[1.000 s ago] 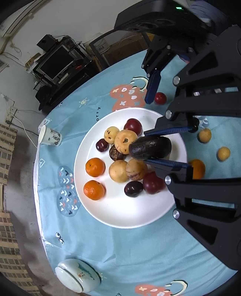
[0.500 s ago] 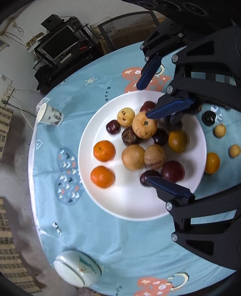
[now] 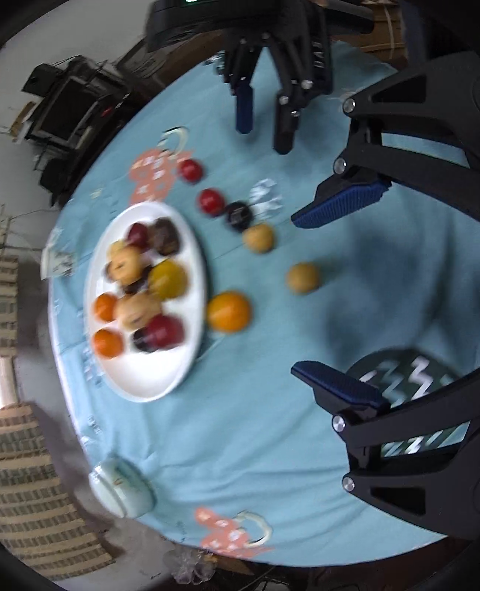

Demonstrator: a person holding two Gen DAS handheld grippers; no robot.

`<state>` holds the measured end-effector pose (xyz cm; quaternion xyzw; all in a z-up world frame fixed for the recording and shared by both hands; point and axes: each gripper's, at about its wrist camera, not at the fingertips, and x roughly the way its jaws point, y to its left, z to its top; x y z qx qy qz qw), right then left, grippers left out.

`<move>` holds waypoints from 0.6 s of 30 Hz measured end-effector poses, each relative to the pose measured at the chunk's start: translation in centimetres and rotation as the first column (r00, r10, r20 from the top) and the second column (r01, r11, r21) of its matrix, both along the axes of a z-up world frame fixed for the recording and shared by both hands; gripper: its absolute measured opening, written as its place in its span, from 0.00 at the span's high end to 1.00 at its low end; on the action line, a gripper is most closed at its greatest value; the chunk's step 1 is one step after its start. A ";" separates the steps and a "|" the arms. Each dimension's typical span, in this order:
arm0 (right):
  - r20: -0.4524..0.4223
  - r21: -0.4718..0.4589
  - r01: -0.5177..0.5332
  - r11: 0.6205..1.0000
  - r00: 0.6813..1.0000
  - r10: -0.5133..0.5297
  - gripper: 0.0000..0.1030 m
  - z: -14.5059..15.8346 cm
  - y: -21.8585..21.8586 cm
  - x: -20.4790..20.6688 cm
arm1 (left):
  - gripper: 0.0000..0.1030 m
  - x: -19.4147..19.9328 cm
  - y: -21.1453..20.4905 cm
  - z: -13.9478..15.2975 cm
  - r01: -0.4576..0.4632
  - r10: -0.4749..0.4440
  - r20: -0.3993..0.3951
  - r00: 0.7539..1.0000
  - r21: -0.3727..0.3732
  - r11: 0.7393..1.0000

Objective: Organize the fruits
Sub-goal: 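Grasp a small brown kiwi with the left tool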

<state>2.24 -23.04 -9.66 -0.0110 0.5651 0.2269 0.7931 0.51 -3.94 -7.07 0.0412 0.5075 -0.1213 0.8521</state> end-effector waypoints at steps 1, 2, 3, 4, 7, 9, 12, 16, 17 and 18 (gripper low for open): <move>-0.010 0.002 0.010 1.000 1.000 -0.010 0.35 -0.3 -0.2 -0.3 | 0.30 -0.4 -0.3 -0.6 0.004 -0.004 -0.013 1.000 -0.005 1.000; -0.021 0.003 0.017 1.000 1.000 -0.017 0.35 -0.4 -0.2 -0.6 | 0.33 -0.6 -0.5 -1.2 0.005 -0.005 -0.024 1.000 -0.014 1.000; -0.025 0.002 0.019 1.000 1.000 -0.019 0.35 -0.5 -0.3 -0.8 | 0.35 -0.8 -0.6 -1.7 -0.004 0.003 -0.029 1.000 -0.016 1.000; -0.021 0.002 0.019 1.000 1.000 -0.018 0.35 -0.3 -0.3 -1.0 | 0.39 -0.7 -0.6 -2.2 -0.018 0.018 -0.036 0.999 -0.018 1.000; -0.004 0.010 0.014 1.000 1.000 -0.014 0.35 0.4 -0.3 -1.5 | 0.44 0.2 -0.3 -3.4 -0.059 0.057 -0.054 0.997 -0.036 0.998; 0.004 0.009 0.011 1.000 1.000 -0.011 0.35 0.5 -0.2 -1.9 | 0.46 0.8 -0.2 -3.9 -0.073 0.071 -0.064 0.995 -0.036 0.997; 0.011 0.012 0.006 1.000 1.000 -0.006 0.35 0.6 -0.1 -2.2 | 0.46 1.7 -0.2 -4.4 -0.085 0.083 -0.073 0.994 -0.038 0.996; 0.017 0.005 -0.010 1.000 1.000 0.010 0.35 0.7 0.6 -2.2 | 0.64 2.7 -1.1 -5.7 -0.057 0.055 -0.104 0.993 -0.025 0.998; 0.022 -0.004 -0.012 1.000 1.000 0.012 0.35 0.7 0.8 -2.0 | 0.69 2.7 -1.1 -5.7 -0.057 0.055 -0.095 0.994 -0.013 0.998; 0.026 -0.018 -0.015 1.000 1.000 0.016 0.35 0.7 1.0 -1.9 | 0.72 2.7 -1.1 -5.7 -0.053 0.051 -0.095 0.994 -0.014 0.999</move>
